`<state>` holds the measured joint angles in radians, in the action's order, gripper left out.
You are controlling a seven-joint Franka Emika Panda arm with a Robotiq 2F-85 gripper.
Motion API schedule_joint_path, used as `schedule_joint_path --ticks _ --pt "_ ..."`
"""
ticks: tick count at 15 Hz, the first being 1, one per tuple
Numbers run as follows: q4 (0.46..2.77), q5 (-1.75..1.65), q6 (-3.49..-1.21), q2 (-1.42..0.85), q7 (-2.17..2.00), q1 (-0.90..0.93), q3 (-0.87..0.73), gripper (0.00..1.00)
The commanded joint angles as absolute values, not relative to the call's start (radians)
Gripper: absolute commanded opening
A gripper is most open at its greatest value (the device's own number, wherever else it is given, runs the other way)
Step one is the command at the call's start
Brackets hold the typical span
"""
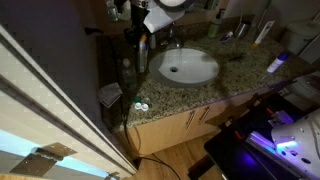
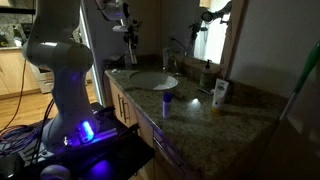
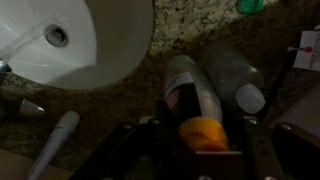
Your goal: Move the silver bottle to the left side of the counter
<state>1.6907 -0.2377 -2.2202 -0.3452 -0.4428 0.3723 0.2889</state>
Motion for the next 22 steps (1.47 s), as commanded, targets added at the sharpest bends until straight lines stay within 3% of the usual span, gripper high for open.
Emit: schedule_joint_path --ticks 1,17,18,19,22 --pt "1.690 -0.222 -2.225 -0.369 -0.433 0.406 0.255 0.31" --pt "1.672 -0.217 -2.307 -0.467 -0.472 0.456 0.194 0.31" --pt "1.668 -0.219 -2.295 -0.467 -0.485 0.460 0.189 0.81" --pt "1.667 -0.222 -2.293 -0.465 -0.486 0.461 0.187 0.83" --pt "1.669 -0.227 -2.313 -0.453 -0.503 0.464 0.178 0.99"
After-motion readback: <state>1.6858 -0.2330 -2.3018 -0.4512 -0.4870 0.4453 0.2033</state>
